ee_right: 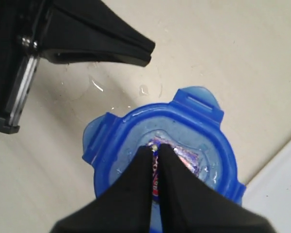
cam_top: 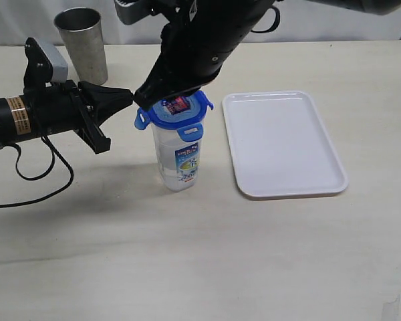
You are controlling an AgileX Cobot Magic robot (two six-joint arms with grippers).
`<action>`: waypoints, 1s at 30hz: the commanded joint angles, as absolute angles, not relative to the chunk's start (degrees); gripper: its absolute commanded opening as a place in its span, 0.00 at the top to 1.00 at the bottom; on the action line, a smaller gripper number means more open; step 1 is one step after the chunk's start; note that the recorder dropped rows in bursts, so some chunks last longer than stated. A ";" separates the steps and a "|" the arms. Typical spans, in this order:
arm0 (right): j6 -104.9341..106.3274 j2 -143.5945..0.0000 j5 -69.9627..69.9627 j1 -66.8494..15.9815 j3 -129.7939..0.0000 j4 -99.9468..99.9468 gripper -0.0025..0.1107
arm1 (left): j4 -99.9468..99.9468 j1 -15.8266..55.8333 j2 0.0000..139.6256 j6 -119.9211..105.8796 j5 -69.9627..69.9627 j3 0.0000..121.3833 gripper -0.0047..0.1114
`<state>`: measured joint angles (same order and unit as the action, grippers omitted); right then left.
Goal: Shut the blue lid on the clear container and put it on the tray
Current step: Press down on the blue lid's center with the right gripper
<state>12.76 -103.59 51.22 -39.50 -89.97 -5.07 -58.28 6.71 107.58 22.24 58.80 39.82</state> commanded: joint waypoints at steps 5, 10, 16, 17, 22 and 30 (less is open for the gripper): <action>12.83 -102.56 49.39 -39.54 -89.87 -5.07 0.94 | -57.97 6.59 107.43 22.56 59.05 40.13 0.96; 12.83 -105.00 49.89 -39.54 -89.17 -5.07 0.94 | -58.21 6.59 107.43 22.68 59.05 40.13 0.96; 12.83 -106.16 51.09 -39.54 -89.17 -5.07 0.94 | -58.34 6.59 107.43 22.68 59.05 40.13 0.96; 12.83 -106.16 51.09 -39.54 -89.17 -5.07 0.94 | -58.34 6.59 107.43 22.68 59.05 40.13 0.96; 12.83 -104.43 51.05 -39.54 -89.17 -4.92 0.94 | -58.34 6.59 107.43 22.68 59.05 40.13 0.96; 12.83 -102.61 49.30 -39.54 -88.09 -5.51 0.94 | -58.45 6.59 107.43 22.68 59.05 40.13 0.96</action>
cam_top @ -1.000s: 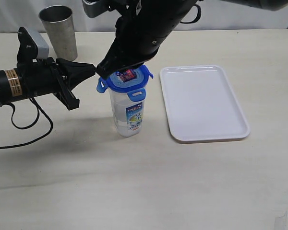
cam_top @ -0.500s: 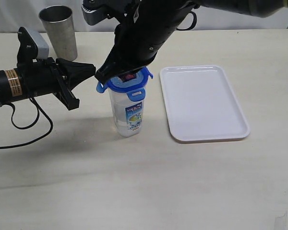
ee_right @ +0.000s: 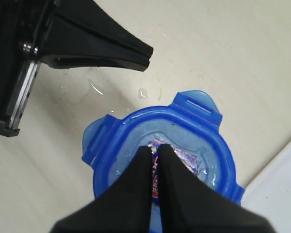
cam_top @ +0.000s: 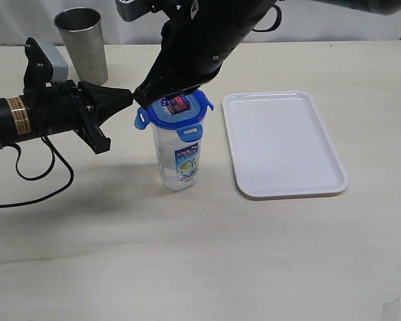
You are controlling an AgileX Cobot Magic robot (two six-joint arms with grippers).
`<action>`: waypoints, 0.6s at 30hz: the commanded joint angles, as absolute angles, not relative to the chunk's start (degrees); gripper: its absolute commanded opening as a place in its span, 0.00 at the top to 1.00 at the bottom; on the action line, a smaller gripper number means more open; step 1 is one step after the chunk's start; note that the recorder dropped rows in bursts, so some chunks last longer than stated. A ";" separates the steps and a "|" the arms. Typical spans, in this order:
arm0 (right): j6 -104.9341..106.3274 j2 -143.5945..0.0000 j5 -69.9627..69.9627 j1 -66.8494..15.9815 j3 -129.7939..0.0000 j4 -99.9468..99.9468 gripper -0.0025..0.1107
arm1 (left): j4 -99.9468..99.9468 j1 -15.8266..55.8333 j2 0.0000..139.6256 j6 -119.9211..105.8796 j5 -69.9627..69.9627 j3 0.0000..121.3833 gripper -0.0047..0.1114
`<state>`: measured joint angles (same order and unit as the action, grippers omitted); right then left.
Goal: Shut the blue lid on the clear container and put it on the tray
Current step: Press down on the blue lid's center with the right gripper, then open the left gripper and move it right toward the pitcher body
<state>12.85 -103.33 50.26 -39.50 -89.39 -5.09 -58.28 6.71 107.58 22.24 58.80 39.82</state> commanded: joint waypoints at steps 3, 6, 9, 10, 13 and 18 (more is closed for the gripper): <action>12.83 -102.61 47.96 -39.54 -85.55 -5.09 0.94 | -59.06 6.59 107.43 22.68 59.05 40.13 0.96; 12.83 -102.61 48.24 -39.54 -85.24 -4.65 0.94 | -59.11 6.59 107.43 22.68 59.05 40.13 0.96; 12.83 -101.55 47.99 -39.54 -85.50 -4.65 0.94 | -59.20 6.59 107.43 22.68 59.05 40.13 0.96; 12.83 -100.99 47.99 -39.54 -85.77 -4.65 0.94 | -59.24 6.59 107.43 22.68 59.05 40.13 0.96; 13.07 -98.51 47.36 -39.54 -85.91 -4.65 0.94 | -59.34 6.59 107.43 22.78 59.05 40.13 0.96; 13.35 -93.13 48.76 -39.54 -85.91 -2.99 0.94 | -60.62 6.35 107.14 22.78 58.70 40.13 0.96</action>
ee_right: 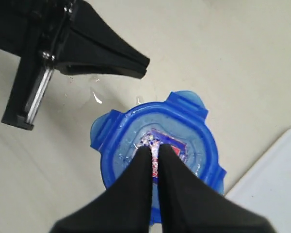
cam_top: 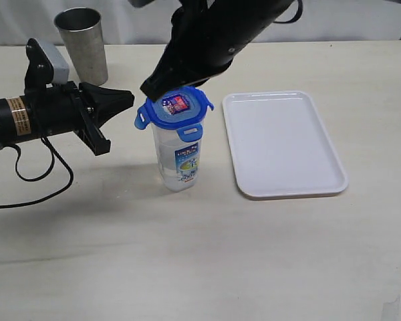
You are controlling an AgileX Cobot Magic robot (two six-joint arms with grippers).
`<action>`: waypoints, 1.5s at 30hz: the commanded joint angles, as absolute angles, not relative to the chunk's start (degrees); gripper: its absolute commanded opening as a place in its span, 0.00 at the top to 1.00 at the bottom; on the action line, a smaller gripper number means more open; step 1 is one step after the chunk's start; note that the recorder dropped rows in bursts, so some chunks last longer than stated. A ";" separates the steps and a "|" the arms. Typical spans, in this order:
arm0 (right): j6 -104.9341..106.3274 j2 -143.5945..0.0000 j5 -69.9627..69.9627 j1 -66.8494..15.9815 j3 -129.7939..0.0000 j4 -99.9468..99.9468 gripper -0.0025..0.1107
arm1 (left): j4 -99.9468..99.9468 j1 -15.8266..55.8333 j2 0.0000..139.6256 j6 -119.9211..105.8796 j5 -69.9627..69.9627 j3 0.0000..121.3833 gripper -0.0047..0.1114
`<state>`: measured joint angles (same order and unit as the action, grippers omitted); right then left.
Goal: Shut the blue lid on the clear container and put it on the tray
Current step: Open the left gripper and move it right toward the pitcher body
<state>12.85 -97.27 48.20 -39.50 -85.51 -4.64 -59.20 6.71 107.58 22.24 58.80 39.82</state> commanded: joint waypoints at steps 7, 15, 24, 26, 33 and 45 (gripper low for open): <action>13.35 -86.65 44.19 -39.54 -79.88 -1.86 0.94 | -59.33 -0.57 99.60 22.47 63.48 33.72 0.96; 13.35 -84.68 38.62 -39.54 -73.51 -1.86 0.94 | -59.89 -2.43 97.79 13.77 69.96 24.52 0.96; 13.35 -84.68 38.51 -39.54 -72.89 -1.86 0.94 | -56.89 4.86 105.07 6.04 69.96 23.69 0.96; 13.35 -84.68 38.78 -39.54 -72.91 -1.86 0.94 | -53.30 5.85 107.84 3.09 69.96 23.69 0.96; 13.35 -84.68 38.36 -39.54 -72.91 -1.86 0.94 | -52.21 6.05 113.60 2.20 69.96 24.20 0.87; 13.35 -84.68 38.36 -39.54 -72.91 -1.86 0.94 | -51.26 14.88 119.56 1.36 69.96 31.68 0.09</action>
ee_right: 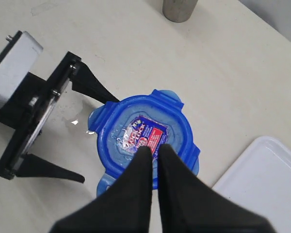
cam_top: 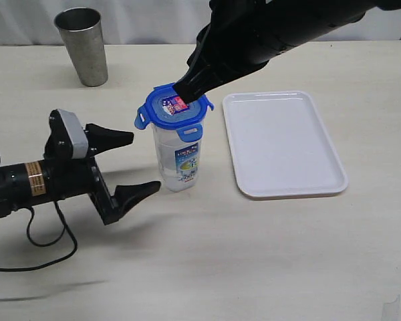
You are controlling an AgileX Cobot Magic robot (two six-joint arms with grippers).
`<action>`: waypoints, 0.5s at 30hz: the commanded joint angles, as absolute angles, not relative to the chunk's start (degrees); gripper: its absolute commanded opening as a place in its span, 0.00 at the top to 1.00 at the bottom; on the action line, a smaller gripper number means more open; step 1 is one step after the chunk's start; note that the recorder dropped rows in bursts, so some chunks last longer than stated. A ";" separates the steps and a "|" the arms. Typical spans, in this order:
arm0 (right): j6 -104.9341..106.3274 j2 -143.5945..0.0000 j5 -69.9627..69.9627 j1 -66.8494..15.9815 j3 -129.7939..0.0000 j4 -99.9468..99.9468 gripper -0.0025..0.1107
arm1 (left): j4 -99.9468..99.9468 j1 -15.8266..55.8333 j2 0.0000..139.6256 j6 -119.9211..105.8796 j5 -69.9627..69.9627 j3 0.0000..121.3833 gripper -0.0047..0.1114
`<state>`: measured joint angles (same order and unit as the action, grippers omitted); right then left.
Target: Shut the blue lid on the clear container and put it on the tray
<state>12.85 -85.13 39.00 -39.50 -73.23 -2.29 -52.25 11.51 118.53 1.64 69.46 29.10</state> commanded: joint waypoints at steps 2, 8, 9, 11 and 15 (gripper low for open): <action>13.24 -84.68 38.35 -39.54 -72.91 -1.86 0.94 | -49.16 16.31 119.61 1.75 68.69 33.10 0.09; 12.84 -84.68 38.35 -39.54 -72.91 -1.86 0.94 | -45.75 17.42 119.82 4.59 67.87 34.92 0.09; 12.86 -84.68 38.25 -39.54 -72.91 -1.86 0.94 | -45.86 17.42 120.20 5.23 68.11 35.26 0.09; 12.86 -84.68 38.26 -39.54 -72.91 -2.12 0.94 | -45.96 17.42 121.65 6.42 68.68 36.38 0.09; 12.56 -84.68 38.26 -39.54 -72.91 -2.10 0.94 | -47.75 17.42 123.51 7.65 69.96 38.08 0.09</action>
